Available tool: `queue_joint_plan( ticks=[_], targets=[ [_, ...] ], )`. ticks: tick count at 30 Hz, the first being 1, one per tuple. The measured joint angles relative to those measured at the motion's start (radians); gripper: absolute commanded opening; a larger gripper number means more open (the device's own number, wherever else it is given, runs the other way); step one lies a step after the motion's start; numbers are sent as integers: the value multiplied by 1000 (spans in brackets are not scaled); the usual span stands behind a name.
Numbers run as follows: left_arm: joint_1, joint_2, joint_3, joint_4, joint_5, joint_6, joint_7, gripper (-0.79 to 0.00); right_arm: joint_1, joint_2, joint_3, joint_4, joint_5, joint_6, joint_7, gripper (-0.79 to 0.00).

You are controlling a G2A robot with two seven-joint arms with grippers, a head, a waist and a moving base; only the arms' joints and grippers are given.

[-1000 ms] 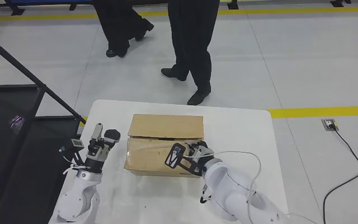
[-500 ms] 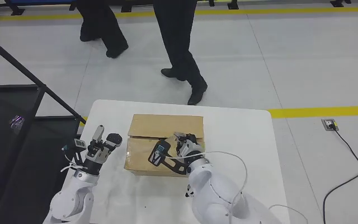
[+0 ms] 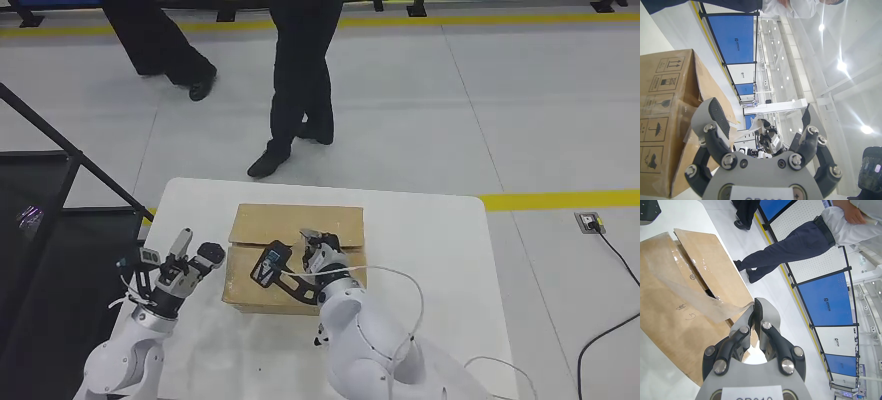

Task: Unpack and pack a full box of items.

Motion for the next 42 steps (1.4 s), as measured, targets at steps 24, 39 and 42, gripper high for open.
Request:
queue_joint_plan(
  ticks=[24, 39, 42],
  targets=[
    [-39, 8, 15, 41, -25, 46, -30, 0, 86, -69, -17, 133, -294, -35, -251, -785],
    [-70, 10, 38, 79, -18, 57, -7, 0, 107, -129, -56, 193, -463, -40, -432, -785],
    [-75, 9, 38, 86, -33, 52, 10, 0, 98, -138, -54, 193, -487, -19, -464, -785]
  ],
)
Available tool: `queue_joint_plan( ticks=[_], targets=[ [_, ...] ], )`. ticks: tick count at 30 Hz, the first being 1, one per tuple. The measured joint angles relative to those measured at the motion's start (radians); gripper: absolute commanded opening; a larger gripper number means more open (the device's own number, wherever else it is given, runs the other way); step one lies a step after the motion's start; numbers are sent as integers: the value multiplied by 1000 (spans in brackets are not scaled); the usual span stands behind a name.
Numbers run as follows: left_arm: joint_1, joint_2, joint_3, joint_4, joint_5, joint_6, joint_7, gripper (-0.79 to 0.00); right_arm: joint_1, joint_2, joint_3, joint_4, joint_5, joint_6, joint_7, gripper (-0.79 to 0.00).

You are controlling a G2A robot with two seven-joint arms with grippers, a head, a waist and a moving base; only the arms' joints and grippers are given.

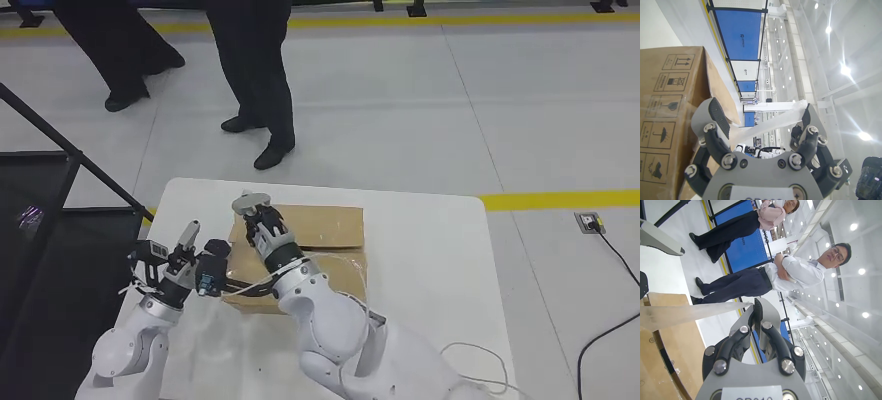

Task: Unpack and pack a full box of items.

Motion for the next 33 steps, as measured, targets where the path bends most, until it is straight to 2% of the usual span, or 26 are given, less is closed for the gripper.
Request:
queue_joint_plan(
  ticks=[11, 19, 33],
  targets=[
    [-3, 3, -29, 31, -72, 16, 4, 0, -42, -34, 3, -48, -96, 29, -32, -785],
    [3, 7, -31, 36, -62, 26, -20, 0, -54, -61, 12, -49, -130, 13, -48, -785],
    [10, 9, -51, 43, -91, 17, 8, 0, -107, -96, 45, -72, -221, 26, -34, -785]
  ],
)
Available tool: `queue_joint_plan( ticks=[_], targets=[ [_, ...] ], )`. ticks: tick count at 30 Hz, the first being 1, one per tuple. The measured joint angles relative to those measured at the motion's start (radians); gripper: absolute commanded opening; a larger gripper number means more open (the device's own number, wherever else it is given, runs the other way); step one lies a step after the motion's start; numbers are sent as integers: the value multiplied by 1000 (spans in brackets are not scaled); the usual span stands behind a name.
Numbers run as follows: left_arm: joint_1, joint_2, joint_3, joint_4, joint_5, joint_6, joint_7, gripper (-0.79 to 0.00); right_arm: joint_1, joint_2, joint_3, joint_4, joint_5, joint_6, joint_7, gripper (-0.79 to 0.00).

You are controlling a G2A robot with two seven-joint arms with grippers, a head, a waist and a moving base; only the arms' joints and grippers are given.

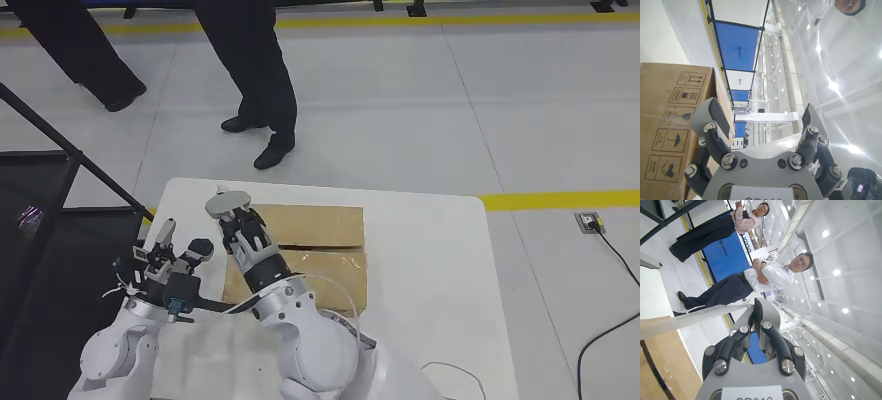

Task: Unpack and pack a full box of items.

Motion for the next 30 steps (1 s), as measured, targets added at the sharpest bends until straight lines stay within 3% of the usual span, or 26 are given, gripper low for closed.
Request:
queue_joint_plan(
  ticks=[16, 30],
  targets=[
    [111, 3, 36, -124, -8, 24, -98, 0, -23, -57, 46, -38, -32, 55, 73, -785],
    [75, 0, 120, -111, 88, 14, -102, 0, -40, -96, 70, -37, -35, 34, 53, -785]
  ],
)
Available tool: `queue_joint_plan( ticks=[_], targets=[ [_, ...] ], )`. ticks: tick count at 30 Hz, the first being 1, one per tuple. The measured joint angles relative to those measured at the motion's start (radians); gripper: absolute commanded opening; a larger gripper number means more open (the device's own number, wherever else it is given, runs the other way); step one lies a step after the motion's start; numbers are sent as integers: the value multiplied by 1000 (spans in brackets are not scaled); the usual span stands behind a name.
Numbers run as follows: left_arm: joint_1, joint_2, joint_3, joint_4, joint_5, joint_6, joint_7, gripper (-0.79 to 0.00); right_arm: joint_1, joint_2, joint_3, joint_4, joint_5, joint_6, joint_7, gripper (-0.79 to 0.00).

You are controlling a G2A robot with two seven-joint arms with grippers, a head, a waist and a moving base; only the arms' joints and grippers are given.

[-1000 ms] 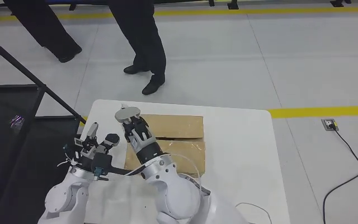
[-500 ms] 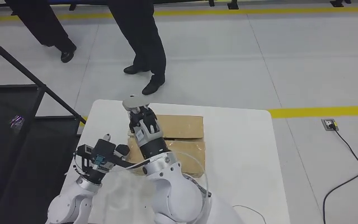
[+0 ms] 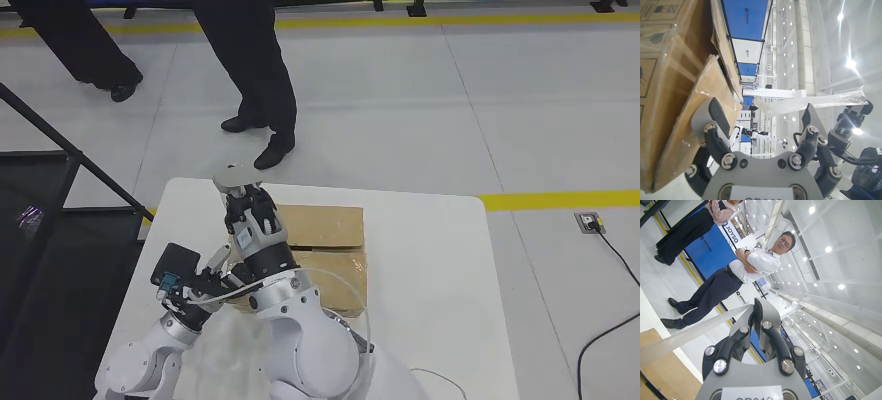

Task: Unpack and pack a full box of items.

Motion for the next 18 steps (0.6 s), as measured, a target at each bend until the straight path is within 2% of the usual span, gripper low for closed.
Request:
queue_joint_plan(
  ticks=[14, 18],
  targets=[
    [-11, -1, -8, 17, -51, -3, 45, 0, -40, -23, 31, -9, -38, -26, -49, -785],
    [-15, 0, -1, 15, -47, 10, 25, 0, -51, -29, 39, -11, -49, -32, -59, -785]
  ],
)
